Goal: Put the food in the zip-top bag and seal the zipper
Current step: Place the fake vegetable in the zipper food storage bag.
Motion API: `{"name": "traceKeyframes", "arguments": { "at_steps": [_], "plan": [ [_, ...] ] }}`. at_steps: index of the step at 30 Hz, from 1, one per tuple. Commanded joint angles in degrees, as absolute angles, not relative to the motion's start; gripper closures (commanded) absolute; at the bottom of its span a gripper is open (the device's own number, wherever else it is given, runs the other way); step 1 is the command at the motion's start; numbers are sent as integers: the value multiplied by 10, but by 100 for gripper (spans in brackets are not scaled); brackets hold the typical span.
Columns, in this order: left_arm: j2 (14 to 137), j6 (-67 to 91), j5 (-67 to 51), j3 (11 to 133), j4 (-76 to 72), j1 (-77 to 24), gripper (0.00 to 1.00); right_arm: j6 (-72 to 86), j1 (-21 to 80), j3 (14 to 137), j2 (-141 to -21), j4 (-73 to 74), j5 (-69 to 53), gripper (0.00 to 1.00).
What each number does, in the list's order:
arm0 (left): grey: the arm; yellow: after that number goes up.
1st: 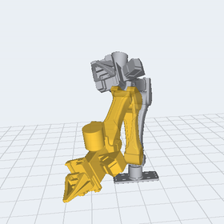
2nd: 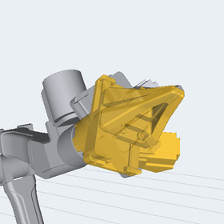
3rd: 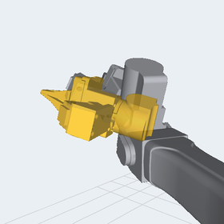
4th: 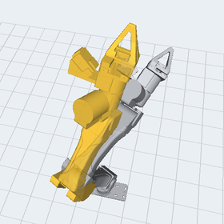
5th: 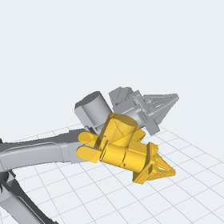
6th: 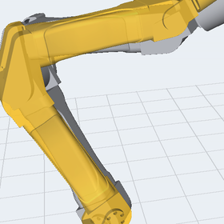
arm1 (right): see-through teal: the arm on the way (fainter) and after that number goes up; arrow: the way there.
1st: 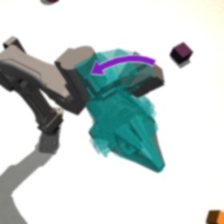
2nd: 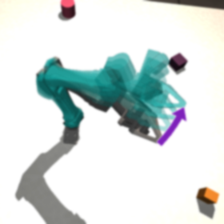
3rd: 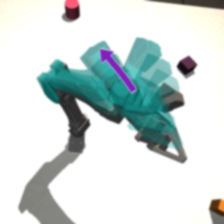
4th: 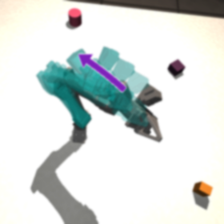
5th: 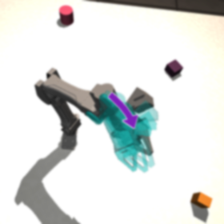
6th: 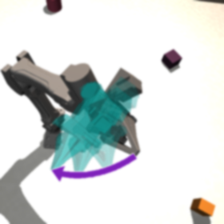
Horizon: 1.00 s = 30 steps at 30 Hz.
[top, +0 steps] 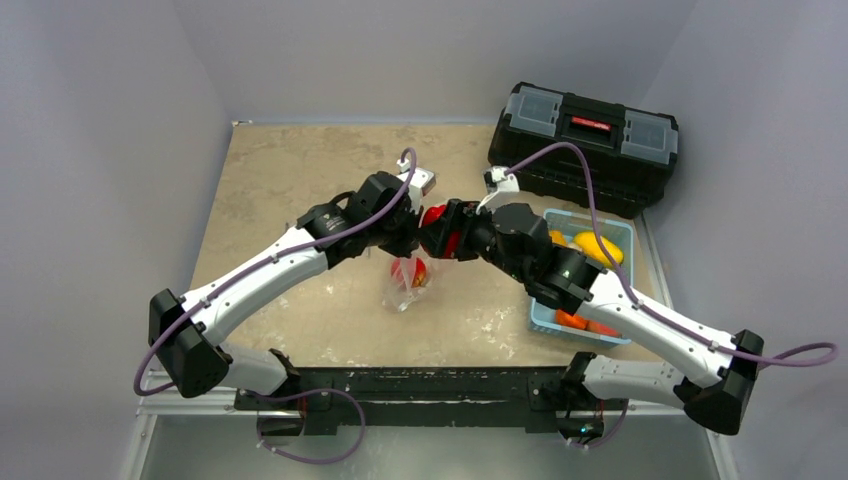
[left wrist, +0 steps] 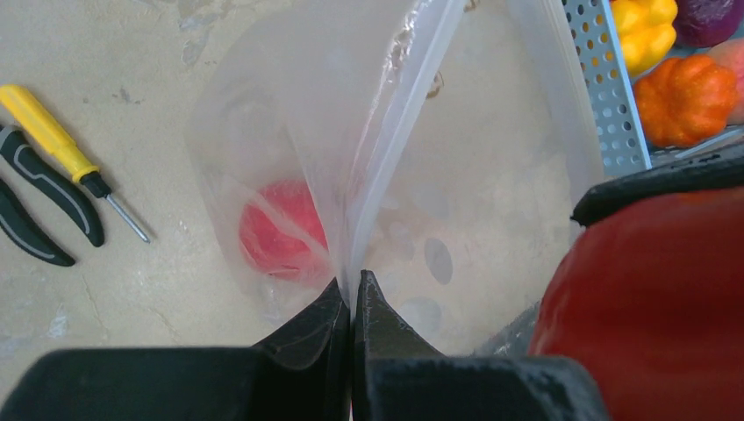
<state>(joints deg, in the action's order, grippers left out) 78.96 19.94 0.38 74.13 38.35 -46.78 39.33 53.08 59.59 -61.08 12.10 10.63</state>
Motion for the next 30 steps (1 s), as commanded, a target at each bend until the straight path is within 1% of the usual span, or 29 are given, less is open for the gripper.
{"name": "traceKeyframes", "arguments": {
  "at_steps": [1,3,4,5,8,10,11,12,13,14,19,25,30],
  "plan": [
    [777,192,-2,746,364,-471,100,445,531,618,-653,191,224,78],
    [774,192,-2,745,364,-470,100,449,531,605,-661,186,226,76],
    [773,192,-2,745,363,-470,100,449,531,599,-663,182,223,73],
    [772,192,-2,745,363,-470,100,449,531,595,-665,178,217,68],
    [771,192,-2,744,361,-469,100,447,531,594,-675,175,205,46],
    [772,193,-2,744,360,-470,100,446,531,604,-684,191,210,33],
    [771,193,-2,744,361,-469,100,446,531,610,-688,202,216,24],
    [771,193,-2,745,361,-469,100,446,531,615,-691,211,221,20],
    [770,193,-2,744,361,-470,100,446,531,621,-697,222,220,13],
    [771,193,-2,744,361,-469,100,446,531,627,-702,231,217,11],
    [771,193,-2,744,361,-469,100,436,531,646,-711,276,237,1],
    [774,193,-2,744,362,-468,100,418,530,655,-675,293,231,1],
    [779,193,-2,745,364,-469,100,390,531,682,-627,342,265,2]
  ]
}}
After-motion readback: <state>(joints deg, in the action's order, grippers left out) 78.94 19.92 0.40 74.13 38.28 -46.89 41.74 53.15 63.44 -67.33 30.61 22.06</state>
